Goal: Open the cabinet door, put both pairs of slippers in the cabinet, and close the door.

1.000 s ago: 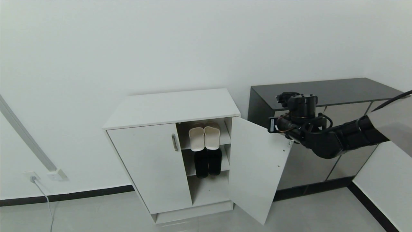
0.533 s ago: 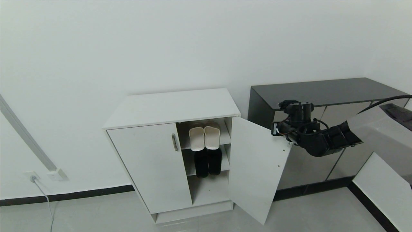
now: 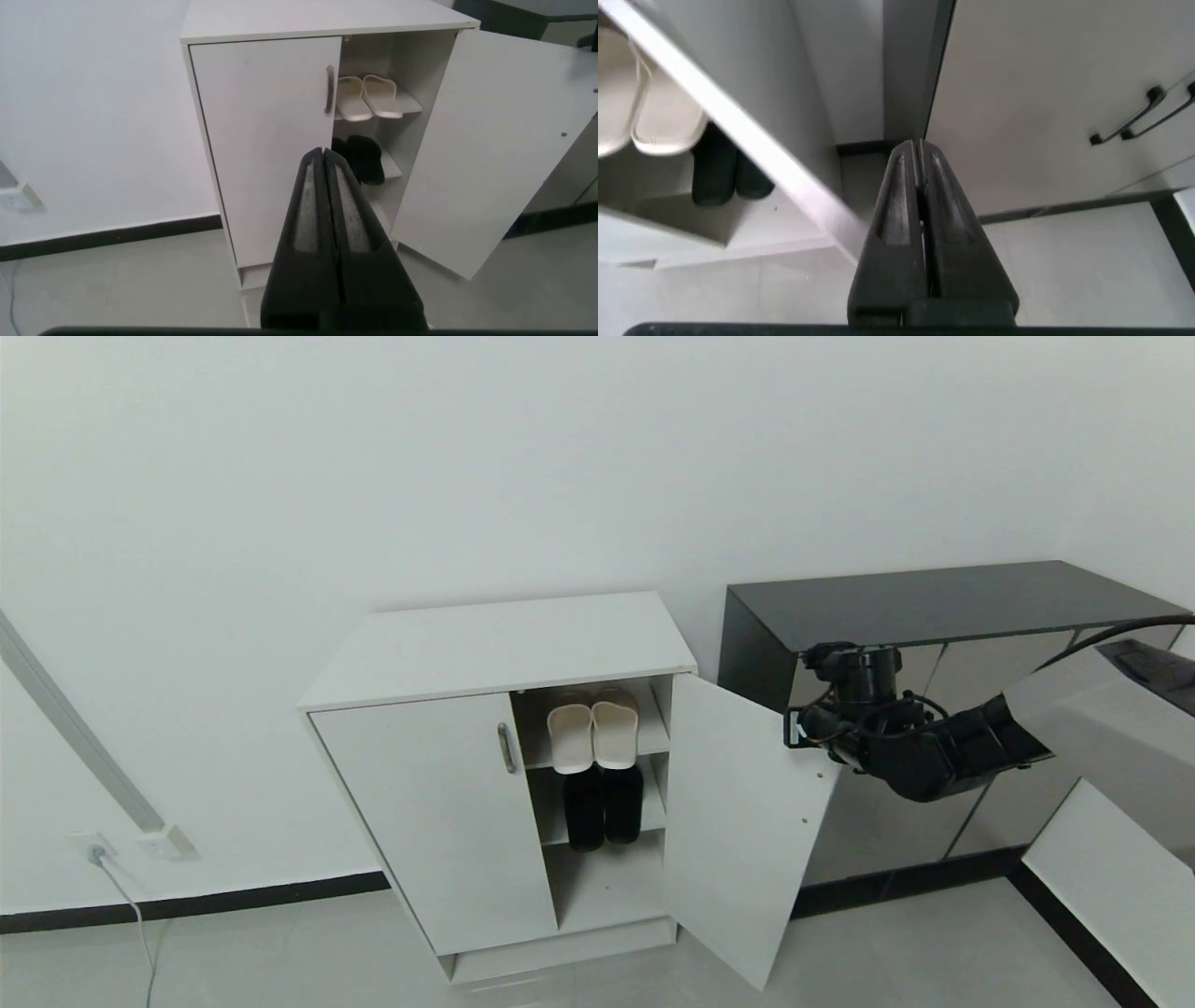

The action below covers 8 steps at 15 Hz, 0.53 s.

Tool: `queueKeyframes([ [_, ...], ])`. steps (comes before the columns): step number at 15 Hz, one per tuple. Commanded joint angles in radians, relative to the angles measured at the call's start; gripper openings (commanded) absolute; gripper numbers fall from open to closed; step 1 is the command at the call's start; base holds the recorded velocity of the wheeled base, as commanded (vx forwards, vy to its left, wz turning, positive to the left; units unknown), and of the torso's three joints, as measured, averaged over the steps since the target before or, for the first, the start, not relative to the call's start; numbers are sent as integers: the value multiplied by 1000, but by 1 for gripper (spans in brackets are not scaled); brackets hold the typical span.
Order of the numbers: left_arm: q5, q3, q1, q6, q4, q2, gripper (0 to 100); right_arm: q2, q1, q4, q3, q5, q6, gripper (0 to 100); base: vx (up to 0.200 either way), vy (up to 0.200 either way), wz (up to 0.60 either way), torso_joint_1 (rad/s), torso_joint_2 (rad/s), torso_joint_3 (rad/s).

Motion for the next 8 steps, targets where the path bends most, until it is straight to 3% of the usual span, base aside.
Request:
queueKeyframes([
  [1, 0, 0, 0, -1, 0, 0, 0, -60, 32, -1, 58, 0, 1, 0, 0, 0, 0, 0, 0, 0],
  [8, 1, 0, 0, -1, 0, 0, 0, -212, 241, -93, 328, -8, -2, 0, 0, 0, 0, 0, 0, 0],
])
